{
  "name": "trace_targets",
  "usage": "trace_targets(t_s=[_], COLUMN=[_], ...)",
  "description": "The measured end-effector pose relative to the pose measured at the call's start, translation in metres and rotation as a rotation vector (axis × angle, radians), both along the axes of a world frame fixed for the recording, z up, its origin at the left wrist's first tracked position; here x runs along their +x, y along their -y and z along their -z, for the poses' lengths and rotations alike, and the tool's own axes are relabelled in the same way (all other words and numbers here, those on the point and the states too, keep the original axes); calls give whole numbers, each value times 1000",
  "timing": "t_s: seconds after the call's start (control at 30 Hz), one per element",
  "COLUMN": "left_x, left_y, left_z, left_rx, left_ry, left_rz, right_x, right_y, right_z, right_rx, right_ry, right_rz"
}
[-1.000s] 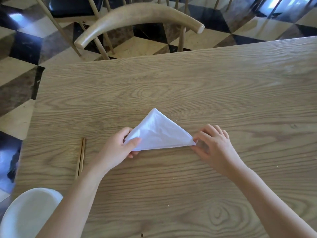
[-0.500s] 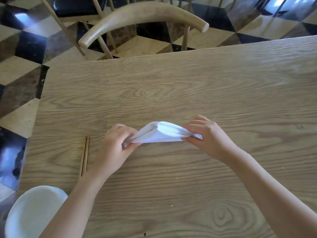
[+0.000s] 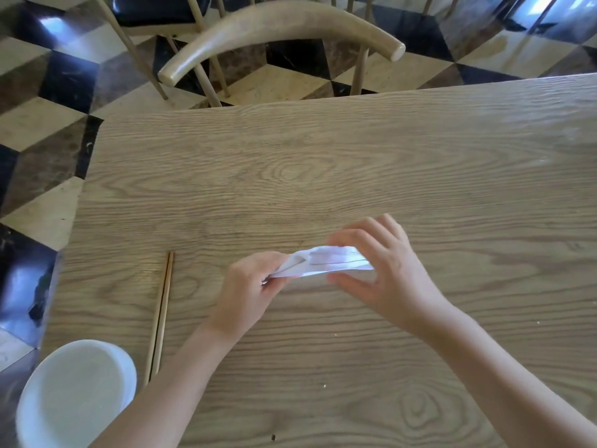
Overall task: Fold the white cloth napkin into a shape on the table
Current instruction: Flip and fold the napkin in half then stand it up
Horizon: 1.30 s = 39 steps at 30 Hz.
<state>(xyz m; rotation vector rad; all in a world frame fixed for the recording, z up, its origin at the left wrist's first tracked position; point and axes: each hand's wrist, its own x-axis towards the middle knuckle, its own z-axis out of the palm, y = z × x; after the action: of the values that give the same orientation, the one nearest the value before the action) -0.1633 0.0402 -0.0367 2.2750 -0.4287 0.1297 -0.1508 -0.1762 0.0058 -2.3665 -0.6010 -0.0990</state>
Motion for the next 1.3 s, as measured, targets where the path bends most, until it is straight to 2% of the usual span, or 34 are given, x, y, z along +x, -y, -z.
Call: trace_targets(t_s=[0.1, 0.23, 0.4, 0.57, 0.77, 1.0, 1.2, 1.3], left_x=[0, 0, 0, 0, 0, 2, 6, 13], left_y=[1, 7, 5, 5, 3, -3, -7, -8], left_z=[0, -10, -6, -7, -5, -3, -7, -12], left_rx=[-13, 14, 7, -1, 33, 86, -17, -17], left_ry=[4, 90, 90, 112, 119, 107, -52, -107], left_rz=[-17, -2, 4, 18, 35, 14, 35, 18], right_x=[-8, -6, 1, 10, 15, 10, 6, 10], right_y=[-24, -23, -22, -19, -17, -13, -6, -5], right_z=[-13, -10, -13, -20, -20, -19, -13, -12], right_rx=[121, 304, 180, 199, 24, 174, 292, 366], right_ry=[40, -151, -188, -261, -141, -17, -107, -254], right_rz=[-75, 48, -24, -56, -114, -152, -138, -95])
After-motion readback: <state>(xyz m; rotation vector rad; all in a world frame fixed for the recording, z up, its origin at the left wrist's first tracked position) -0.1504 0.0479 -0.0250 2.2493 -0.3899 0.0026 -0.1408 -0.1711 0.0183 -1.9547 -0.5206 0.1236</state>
